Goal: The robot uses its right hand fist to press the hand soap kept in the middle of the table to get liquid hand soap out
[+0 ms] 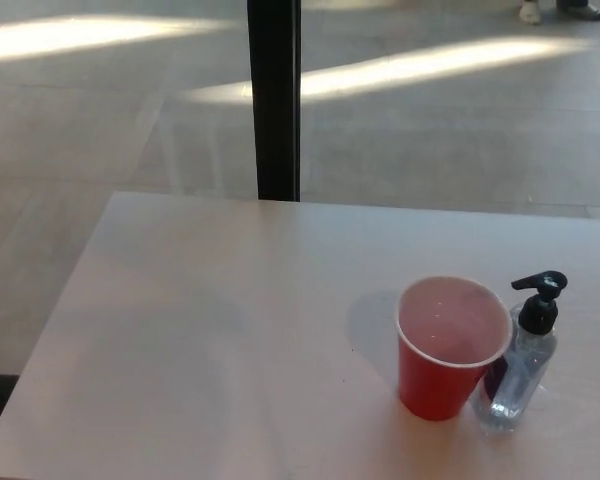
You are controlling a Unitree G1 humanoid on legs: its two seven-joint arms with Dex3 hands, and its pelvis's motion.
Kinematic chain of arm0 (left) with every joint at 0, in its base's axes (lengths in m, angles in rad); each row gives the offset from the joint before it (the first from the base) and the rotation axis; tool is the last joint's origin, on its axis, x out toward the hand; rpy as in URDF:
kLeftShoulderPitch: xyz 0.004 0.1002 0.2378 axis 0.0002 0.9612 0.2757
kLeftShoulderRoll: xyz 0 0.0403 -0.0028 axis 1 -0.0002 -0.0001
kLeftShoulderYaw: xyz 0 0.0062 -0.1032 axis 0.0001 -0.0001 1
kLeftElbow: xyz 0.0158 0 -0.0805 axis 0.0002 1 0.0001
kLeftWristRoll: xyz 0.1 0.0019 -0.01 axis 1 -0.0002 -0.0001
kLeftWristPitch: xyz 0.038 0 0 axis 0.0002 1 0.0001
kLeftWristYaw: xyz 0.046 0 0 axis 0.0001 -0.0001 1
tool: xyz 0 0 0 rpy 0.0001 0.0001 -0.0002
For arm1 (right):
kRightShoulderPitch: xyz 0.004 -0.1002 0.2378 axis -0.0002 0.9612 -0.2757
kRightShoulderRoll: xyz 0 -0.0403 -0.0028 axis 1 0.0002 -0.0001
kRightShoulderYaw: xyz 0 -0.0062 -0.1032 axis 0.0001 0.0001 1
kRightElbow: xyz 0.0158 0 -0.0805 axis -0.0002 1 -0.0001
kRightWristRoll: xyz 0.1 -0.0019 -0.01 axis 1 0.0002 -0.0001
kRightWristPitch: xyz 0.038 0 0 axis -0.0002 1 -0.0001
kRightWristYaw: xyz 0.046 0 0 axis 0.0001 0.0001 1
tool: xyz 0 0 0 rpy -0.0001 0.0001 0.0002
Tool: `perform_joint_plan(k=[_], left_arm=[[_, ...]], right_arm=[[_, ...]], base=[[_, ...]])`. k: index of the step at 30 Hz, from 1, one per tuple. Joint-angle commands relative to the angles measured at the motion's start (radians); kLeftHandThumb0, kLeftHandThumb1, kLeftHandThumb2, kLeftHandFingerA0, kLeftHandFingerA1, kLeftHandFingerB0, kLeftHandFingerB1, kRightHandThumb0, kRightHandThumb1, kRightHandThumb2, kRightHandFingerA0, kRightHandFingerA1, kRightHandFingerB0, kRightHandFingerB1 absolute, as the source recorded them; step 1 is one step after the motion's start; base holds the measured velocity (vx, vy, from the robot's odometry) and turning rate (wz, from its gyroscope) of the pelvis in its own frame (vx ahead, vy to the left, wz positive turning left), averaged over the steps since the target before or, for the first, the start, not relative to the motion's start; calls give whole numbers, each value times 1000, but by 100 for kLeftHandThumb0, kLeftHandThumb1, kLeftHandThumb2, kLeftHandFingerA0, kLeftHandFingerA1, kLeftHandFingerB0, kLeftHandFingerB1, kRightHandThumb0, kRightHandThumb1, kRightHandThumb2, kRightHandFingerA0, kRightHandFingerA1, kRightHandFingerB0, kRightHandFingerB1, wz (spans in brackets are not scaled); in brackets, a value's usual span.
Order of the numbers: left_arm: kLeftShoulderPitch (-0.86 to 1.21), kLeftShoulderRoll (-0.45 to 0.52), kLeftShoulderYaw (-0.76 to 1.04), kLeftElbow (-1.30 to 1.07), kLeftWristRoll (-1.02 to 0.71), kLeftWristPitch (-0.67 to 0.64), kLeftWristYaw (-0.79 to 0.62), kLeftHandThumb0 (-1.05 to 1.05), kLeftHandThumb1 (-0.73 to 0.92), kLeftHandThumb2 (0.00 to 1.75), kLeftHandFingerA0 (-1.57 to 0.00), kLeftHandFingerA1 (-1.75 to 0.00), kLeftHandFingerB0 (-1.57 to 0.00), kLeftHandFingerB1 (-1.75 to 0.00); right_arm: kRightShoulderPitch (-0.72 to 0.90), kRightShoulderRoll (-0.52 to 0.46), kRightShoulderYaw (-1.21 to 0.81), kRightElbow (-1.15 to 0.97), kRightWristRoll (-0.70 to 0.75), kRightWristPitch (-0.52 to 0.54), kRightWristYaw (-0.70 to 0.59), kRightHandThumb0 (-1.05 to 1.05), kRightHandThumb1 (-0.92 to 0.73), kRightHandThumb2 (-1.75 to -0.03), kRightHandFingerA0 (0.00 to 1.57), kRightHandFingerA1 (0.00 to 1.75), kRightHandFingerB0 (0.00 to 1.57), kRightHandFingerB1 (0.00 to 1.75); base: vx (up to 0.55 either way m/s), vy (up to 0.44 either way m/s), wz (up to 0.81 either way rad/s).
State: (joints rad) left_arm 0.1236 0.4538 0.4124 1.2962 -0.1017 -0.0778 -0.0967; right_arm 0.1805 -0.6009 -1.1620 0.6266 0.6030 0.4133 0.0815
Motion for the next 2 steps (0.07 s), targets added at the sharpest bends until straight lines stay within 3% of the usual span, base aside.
perform_joint_plan(k=[1,2], left_arm=[[-4,16,9,-3,-20,3,11,-67,77,64,-69,-65,-48,-51],[-2,17,10,-5,-21,2,8,-66,78,64,-67,-65,-47,-51]], right_arm=[[72,209,38,130,-101,-333,-116,-57,-56,-94,82,85,32,55],[79,224,57,128,-116,-343,-114,-50,-75,-62,72,82,40,43]], base=[[0,0,0],[0,0,0]])
